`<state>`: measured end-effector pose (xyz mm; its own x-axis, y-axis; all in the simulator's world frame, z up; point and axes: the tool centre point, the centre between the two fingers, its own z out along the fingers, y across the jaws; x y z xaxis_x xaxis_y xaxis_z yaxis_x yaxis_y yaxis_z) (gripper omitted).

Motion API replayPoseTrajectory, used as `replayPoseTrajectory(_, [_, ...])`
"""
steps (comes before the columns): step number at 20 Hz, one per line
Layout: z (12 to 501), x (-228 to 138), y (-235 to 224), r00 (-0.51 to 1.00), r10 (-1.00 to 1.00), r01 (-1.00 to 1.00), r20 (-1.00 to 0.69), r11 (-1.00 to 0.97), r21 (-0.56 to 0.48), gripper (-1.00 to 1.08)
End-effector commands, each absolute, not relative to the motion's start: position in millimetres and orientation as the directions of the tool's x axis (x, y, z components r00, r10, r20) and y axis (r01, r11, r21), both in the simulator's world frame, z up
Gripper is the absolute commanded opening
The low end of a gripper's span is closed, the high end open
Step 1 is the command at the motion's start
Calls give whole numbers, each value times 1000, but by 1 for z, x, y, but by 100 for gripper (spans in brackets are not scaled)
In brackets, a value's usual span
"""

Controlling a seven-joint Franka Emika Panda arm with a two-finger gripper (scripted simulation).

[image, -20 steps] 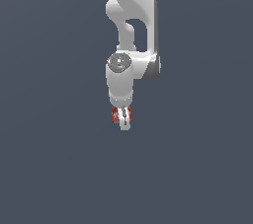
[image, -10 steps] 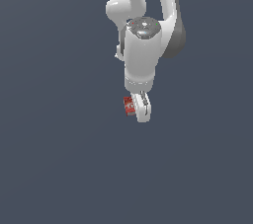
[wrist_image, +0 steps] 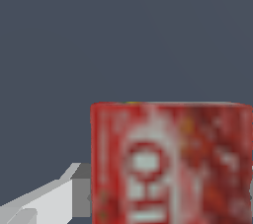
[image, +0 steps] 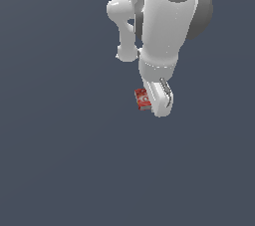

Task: Pick up the object and move it to a goal position.

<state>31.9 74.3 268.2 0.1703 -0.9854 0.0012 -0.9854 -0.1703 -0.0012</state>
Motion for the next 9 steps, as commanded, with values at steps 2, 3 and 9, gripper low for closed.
replayPoseTrajectory(2, [279,35,80,170,-985,-985,1,-170,0,-100])
replayPoseTrajectory(3, [281,35,81,170,-985,-985,1,-170,0,-100])
replayPoseTrajectory(9, [281,37,82,170,-985,-985,0,-170,0,-100])
